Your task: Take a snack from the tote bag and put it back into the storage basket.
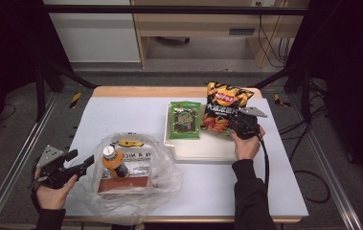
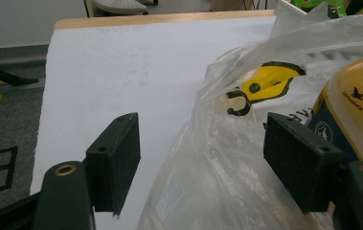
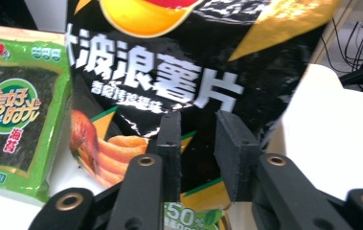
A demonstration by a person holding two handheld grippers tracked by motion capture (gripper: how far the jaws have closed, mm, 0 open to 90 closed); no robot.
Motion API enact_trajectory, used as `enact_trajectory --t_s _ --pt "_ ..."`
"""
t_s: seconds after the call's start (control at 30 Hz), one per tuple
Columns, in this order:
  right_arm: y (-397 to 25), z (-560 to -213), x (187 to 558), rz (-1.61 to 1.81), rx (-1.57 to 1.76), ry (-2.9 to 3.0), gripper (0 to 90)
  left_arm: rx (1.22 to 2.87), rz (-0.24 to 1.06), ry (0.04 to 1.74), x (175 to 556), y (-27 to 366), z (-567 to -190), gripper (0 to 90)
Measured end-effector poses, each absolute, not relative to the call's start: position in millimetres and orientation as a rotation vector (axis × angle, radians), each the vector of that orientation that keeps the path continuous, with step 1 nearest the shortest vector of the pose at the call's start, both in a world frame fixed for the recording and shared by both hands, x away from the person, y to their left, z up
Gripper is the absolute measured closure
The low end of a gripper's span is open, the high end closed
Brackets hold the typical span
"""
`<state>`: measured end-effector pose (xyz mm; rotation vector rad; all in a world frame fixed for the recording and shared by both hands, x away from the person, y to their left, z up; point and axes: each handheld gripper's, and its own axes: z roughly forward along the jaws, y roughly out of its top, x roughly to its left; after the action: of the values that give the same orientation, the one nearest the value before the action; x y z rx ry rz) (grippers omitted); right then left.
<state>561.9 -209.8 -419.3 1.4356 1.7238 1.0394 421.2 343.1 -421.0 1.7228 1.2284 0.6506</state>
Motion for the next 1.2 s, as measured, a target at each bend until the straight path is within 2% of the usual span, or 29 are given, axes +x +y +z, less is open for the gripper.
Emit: enact_trajectory --t_s 0.13,0.27,0.4,0.67,1.2 --pt "-209.9 -417.1 561.5 1.024 1.426 1.691 65.2 1.724 0.651 1.229 421.2 342.9 -421.5 28.3" --pt "-209.0 -419.0 569.6 0.989 1.451 1.735 50.8 1.723 0.65 1.229 421.2 343.6 -421.4 28.3" --pt "-211.0 -418.4 572.2 1.013 1.452 1.781 44.6 1.724 0.647 1.229 421.3 343.7 -421.9 28.3" --pt "-208.8 -413.5 560.7 1.06 1.394 1.799 44.7 1.723 0.647 1.226 421.0 343.5 -421.5 28.2" --pt "-204.5 -386.0 497.2 1.262 1.257 1.837 43.9 1.7 0.641 1.206 416.9 343.7 -415.0 29.7"
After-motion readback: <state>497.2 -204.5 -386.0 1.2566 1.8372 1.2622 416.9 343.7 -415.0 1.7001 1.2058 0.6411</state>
